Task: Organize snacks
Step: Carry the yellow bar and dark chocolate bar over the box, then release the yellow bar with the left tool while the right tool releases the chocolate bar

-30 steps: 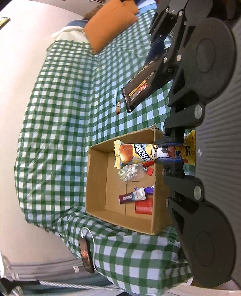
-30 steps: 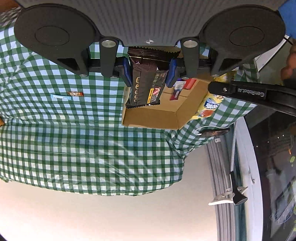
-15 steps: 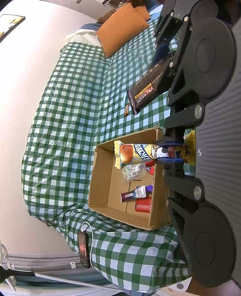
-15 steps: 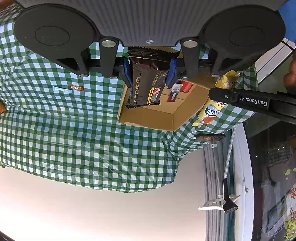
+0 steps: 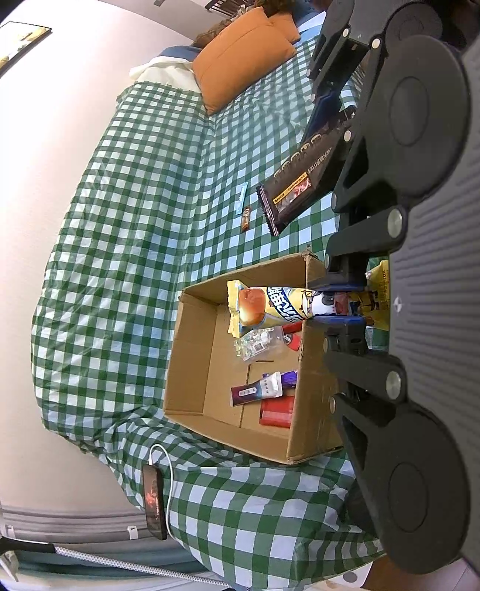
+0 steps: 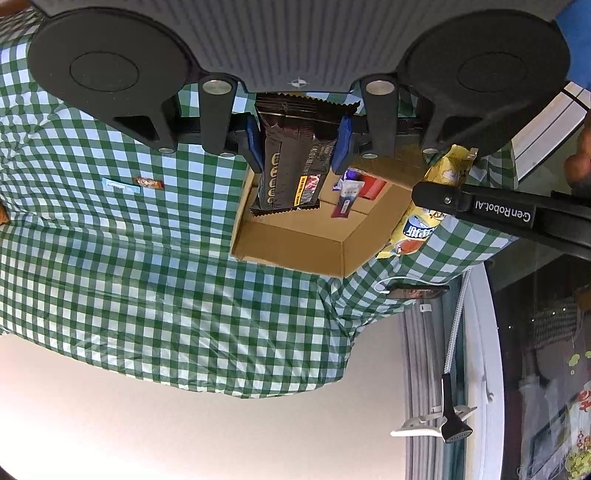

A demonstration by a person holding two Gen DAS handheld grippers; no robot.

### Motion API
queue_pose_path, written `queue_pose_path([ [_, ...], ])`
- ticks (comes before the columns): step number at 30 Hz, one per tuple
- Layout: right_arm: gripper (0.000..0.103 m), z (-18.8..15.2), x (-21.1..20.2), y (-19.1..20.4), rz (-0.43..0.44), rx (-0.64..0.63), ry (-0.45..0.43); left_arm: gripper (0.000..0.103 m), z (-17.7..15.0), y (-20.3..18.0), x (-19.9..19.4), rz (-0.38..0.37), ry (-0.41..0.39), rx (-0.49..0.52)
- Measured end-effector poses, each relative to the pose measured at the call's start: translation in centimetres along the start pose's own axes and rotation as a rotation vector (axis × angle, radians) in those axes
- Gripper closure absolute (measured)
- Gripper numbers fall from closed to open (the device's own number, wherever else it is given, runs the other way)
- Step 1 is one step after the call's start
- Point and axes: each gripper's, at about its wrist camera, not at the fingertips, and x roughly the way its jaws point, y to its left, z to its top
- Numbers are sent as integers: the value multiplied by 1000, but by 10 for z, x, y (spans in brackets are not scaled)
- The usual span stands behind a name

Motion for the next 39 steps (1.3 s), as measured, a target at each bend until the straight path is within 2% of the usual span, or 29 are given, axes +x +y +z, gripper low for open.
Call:
queue_pose_path([
  [23,61,12,45,6,-9,-30,88,90,21,25,42,33,43,-37],
  [39,61,36,125,-6,7,6,158,90,64,67,116,127,129,-74],
])
